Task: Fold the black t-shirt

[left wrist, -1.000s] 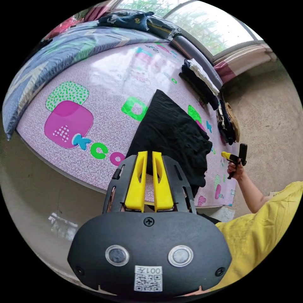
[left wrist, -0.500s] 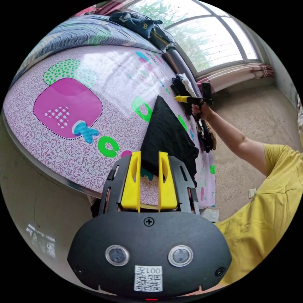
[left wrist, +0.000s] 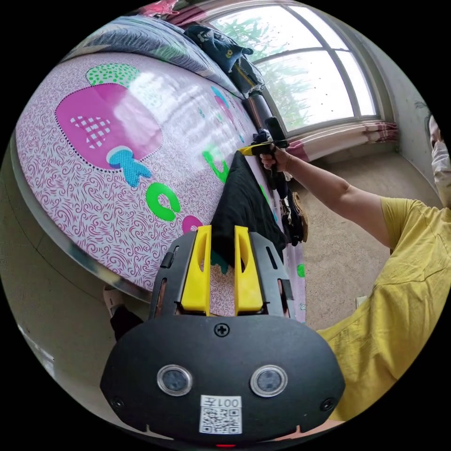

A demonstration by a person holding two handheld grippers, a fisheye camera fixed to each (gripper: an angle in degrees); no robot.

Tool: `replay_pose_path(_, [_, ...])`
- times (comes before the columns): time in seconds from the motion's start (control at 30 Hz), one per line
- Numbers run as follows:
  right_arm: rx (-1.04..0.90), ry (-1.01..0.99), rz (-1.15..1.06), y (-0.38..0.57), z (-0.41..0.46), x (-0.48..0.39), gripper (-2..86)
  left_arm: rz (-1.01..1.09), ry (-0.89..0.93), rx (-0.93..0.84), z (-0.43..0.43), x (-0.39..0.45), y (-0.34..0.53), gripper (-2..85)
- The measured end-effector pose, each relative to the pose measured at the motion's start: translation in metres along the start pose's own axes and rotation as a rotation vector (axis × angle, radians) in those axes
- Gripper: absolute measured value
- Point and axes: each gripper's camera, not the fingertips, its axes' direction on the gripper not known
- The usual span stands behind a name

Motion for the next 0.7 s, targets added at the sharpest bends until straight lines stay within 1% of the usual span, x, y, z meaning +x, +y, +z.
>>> replay_pose_path(0.13, [-0.057,0.094,-0.055,-0.012,0.009,-0.012,2.9,-0.096,0.041,0.002,0.007,-0.010,0.001,-0.5])
replay_pose_path(0.2, [-0.062,0.111,-0.096,-0.013,0.006,-0.020,2.4,-0.088,0.038,0.000,0.008,-0.007,-0.001,-0.8])
replay_pose_path(0.33, [-0.024,0.129,-0.184,-0.007,-0.019,-0.048,1.9,0.082,-0.035,0.006,-0.003,0.026,-0.016,-0.9])
replay_pose_path(0.5, [0.142,0.168,-0.319,0.028,-0.069,-0.099,1.8,0.239,-0.066,0.090,-0.025,0.077,-0.038,-1.0])
replay_pose_path(0.57, [0.197,0.181,-0.373,0.060,-0.087,-0.123,1.8,0.297,-0.059,0.108,-0.029,0.101,-0.039,-1.0])
replay_pose_path(0.67, [0.214,0.178,-0.386,0.107,-0.091,-0.136,1.9,0.379,-0.058,0.079,-0.019,0.140,-0.028,-1.0])
replay_pose_path(0.7, [0.211,0.173,-0.380,0.117,-0.089,-0.136,1.9,0.402,-0.069,0.044,-0.008,0.154,-0.019,-1.0])
